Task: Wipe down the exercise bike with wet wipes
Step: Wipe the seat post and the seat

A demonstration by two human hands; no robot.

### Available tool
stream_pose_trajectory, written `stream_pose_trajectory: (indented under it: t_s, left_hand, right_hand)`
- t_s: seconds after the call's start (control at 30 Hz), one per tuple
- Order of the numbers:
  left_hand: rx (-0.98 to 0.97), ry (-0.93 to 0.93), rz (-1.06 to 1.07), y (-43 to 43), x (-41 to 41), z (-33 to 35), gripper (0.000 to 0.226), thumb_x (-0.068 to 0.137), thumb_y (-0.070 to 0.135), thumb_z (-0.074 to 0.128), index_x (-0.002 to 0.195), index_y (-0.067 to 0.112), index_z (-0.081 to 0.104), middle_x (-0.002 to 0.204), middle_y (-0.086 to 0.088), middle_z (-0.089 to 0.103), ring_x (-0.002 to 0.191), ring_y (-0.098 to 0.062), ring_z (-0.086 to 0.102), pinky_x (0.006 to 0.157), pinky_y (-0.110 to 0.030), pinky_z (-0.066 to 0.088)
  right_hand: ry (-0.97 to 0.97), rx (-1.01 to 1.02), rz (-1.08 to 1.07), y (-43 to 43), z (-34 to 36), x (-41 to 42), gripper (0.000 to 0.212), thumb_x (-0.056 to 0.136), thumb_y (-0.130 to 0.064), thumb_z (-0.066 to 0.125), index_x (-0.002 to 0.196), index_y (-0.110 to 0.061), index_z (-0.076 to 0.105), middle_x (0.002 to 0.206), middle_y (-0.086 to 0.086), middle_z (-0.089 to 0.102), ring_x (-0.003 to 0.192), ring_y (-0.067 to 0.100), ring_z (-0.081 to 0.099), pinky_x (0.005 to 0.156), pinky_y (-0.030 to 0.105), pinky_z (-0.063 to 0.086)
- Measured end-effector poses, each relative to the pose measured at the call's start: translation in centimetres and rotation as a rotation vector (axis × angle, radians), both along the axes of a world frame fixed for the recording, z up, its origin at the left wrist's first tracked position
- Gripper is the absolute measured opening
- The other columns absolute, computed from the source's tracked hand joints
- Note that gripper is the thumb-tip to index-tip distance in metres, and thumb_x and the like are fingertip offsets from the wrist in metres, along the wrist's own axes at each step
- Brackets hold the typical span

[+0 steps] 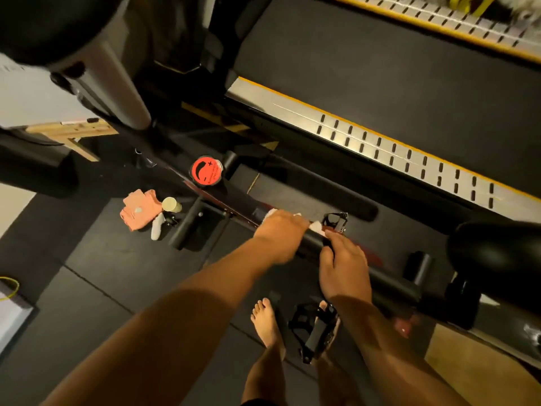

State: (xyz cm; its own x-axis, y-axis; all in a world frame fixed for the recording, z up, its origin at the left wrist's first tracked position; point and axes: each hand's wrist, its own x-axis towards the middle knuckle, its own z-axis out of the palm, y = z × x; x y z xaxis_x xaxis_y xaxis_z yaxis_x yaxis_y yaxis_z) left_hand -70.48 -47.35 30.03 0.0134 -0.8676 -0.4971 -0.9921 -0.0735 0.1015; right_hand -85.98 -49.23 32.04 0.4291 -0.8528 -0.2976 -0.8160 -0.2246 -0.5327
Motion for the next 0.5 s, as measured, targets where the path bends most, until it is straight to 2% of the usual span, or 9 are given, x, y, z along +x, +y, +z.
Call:
stream_pose_trajectory:
  t_s: [0.07, 0.13, 0.2, 0.23, 0.3, 0.37, 0.4, 0.43, 0.5]
  left_hand:
    - [0.046, -0.09, -0.024, 0.0, 2.8, 0.3, 0.049, 0.088, 0.023, 0.064, 0.135, 0.023, 0.048, 0.135, -0.006, 0.056, 0.124, -0.026, 0.054, 0.108, -0.039, 0.039]
    - [0.106, -0.374, -0.06, 0.6, 6.7, 0.6, 0.051, 0.097, 0.017, 0.048, 0.146, 0.014, 0.034, 0.147, -0.014, 0.044, 0.136, -0.031, 0.04, 0.115, -0.042, 0.028]
    - [0.13, -0.556, 0.014, 1.9, 9.7, 0.9, 0.057, 0.1, 0.01, 0.04, 0.151, 0.001, 0.016, 0.151, -0.022, 0.031, 0.142, -0.04, 0.024, 0.12, -0.048, 0.019]
    - [0.133, -0.572, 0.033, 2.4, 10.1, 1.1, 0.058, 0.1, 0.007, 0.04, 0.151, -0.003, 0.012, 0.152, -0.026, 0.025, 0.143, -0.044, 0.018, 0.12, -0.05, 0.02]
    - [0.072, -0.506, 0.031, 2.9, 8.9, 0.3, 0.055, 0.1, 0.005, 0.037, 0.148, -0.009, 0.014, 0.153, -0.032, 0.019, 0.142, -0.05, 0.016, 0.116, -0.053, 0.026]
    - [-0.016, -0.377, 0.016, 3.0, 6.1, -0.9, 0.055, 0.102, 0.009, 0.03, 0.149, -0.012, 0.011, 0.154, -0.036, 0.016, 0.144, -0.051, 0.012, 0.119, -0.057, 0.014]
    - [-0.028, -0.242, 0.098, 3.1, 4.4, -1.1, 0.056, 0.102, 0.01, 0.028, 0.149, -0.013, 0.005, 0.155, -0.036, 0.011, 0.146, -0.05, 0.008, 0.12, -0.057, 0.007]
    - [-0.032, -0.216, 0.131, 3.0, 2.9, -1.3, 0.059, 0.102, 0.009, 0.029, 0.149, -0.012, 0.0, 0.156, -0.036, 0.006, 0.147, -0.049, 0.002, 0.121, -0.056, 0.003]
    - [0.009, -0.051, 0.23, 2.7, -0.7, -1.2, 0.067, 0.101, 0.007, 0.036, 0.15, -0.009, -0.006, 0.158, -0.033, -0.001, 0.146, -0.05, -0.004, 0.12, -0.057, 0.004]
  right_hand:
    - [-0.026, 0.069, -0.041, 0.2, 0.5, -0.1, 0.04, 0.098, -0.018, 0.047, 0.138, -0.02, 0.049, 0.136, -0.001, 0.053, 0.127, 0.012, 0.044, 0.104, 0.019, 0.016]
    - [0.009, 0.117, -0.078, 0.2, 0.6, -0.1, 0.045, 0.098, -0.019, 0.048, 0.143, -0.023, 0.042, 0.142, -0.003, 0.047, 0.132, 0.011, 0.038, 0.106, 0.02, 0.016]
    - [0.11, 0.118, -0.038, 0.4, 0.6, 0.5, 0.049, 0.097, -0.021, 0.048, 0.145, -0.024, 0.038, 0.145, -0.003, 0.044, 0.137, 0.013, 0.033, 0.118, 0.031, 0.012]
    - [0.137, 0.116, 0.003, 0.6, 0.7, 1.0, 0.05, 0.096, -0.022, 0.047, 0.146, -0.024, 0.036, 0.146, -0.003, 0.042, 0.14, 0.013, 0.03, 0.122, 0.036, 0.009]
    - [0.112, 0.171, 0.03, 0.9, 1.0, 1.9, 0.053, 0.097, -0.019, 0.046, 0.148, -0.023, 0.033, 0.15, -0.002, 0.038, 0.143, 0.014, 0.025, 0.123, 0.042, 0.01]
    - [0.028, 0.245, 0.004, 1.4, 1.9, 2.1, 0.056, 0.097, -0.014, 0.046, 0.15, -0.021, 0.029, 0.154, -0.002, 0.033, 0.144, 0.013, 0.023, 0.122, 0.041, 0.017]
    - [-0.001, 0.276, -0.023, 1.6, 2.5, 2.0, 0.057, 0.097, -0.012, 0.046, 0.151, -0.02, 0.028, 0.156, -0.002, 0.03, 0.145, 0.013, 0.023, 0.122, 0.038, 0.019]
    - [-0.031, 0.283, -0.051, 1.8, 2.8, 1.7, 0.059, 0.097, -0.01, 0.047, 0.151, -0.019, 0.027, 0.156, -0.001, 0.03, 0.145, 0.014, 0.024, 0.121, 0.036, 0.02]
    - [-0.061, 0.207, -0.101, 3.0, 2.8, 0.4, 0.06, 0.094, -0.005, 0.052, 0.149, -0.013, 0.032, 0.154, 0.006, 0.035, 0.143, 0.018, 0.031, 0.119, 0.032, 0.023]
